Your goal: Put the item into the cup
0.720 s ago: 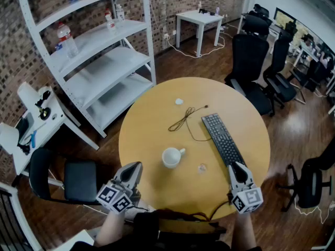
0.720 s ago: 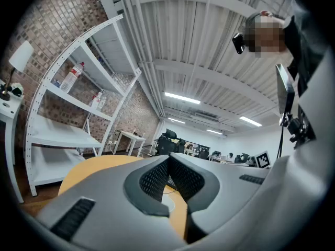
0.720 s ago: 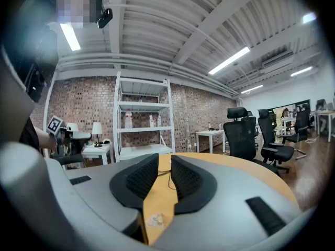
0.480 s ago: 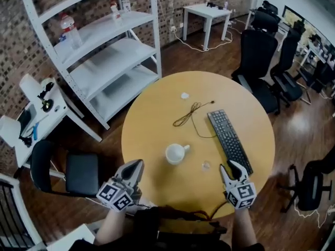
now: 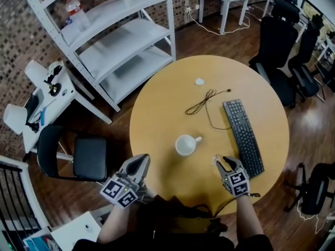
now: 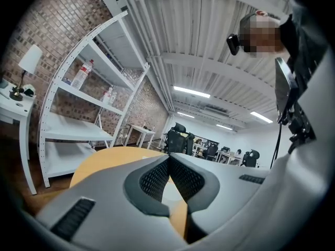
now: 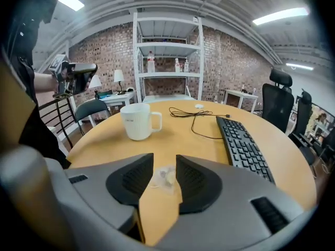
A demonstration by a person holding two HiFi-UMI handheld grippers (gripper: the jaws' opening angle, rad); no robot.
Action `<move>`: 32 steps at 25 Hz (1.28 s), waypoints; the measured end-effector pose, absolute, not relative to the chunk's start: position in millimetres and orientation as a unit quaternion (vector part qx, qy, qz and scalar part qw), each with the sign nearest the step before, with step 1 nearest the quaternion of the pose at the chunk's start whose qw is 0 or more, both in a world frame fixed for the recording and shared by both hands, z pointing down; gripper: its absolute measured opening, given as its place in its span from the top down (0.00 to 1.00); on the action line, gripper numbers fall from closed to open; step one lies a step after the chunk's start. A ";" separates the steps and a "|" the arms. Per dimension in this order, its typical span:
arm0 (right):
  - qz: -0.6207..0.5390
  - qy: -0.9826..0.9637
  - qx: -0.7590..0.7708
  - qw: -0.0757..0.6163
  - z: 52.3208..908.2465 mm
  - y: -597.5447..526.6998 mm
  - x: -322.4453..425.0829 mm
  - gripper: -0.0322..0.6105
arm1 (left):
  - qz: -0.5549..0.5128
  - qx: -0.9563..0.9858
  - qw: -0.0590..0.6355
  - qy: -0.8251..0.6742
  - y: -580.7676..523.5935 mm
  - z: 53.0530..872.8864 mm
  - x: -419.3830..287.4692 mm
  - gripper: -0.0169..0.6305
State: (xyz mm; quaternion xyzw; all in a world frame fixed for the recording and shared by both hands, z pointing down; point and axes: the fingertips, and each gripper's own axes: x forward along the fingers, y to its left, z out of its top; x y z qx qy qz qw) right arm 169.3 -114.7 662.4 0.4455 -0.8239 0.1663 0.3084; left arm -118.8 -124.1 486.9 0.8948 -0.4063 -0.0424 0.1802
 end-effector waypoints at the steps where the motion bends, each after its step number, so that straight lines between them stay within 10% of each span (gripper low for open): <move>1: 0.170 -0.822 0.444 0.314 668.2 -116.0 169.0 0.73 | -0.041 0.893 0.183 -0.409 -123.5 488.4 -118.9 0.97; 9: 0.200 -0.822 0.416 0.334 694.8 -121.1 160.6 0.74 | -0.030 0.881 0.199 -0.429 -117.6 497.3 -124.2 0.97; 14: 0.190 -0.817 0.430 0.334 690.0 -123.6 161.5 0.95 | -0.030 0.882 0.202 -0.424 -122.1 501.1 -119.5 0.97; 32: 0.034 -0.873 0.430 0.229 520.0 -170.3 99.2 0.95 | -0.066 0.895 0.185 -0.401 -127.5 484.4 -130.2 0.97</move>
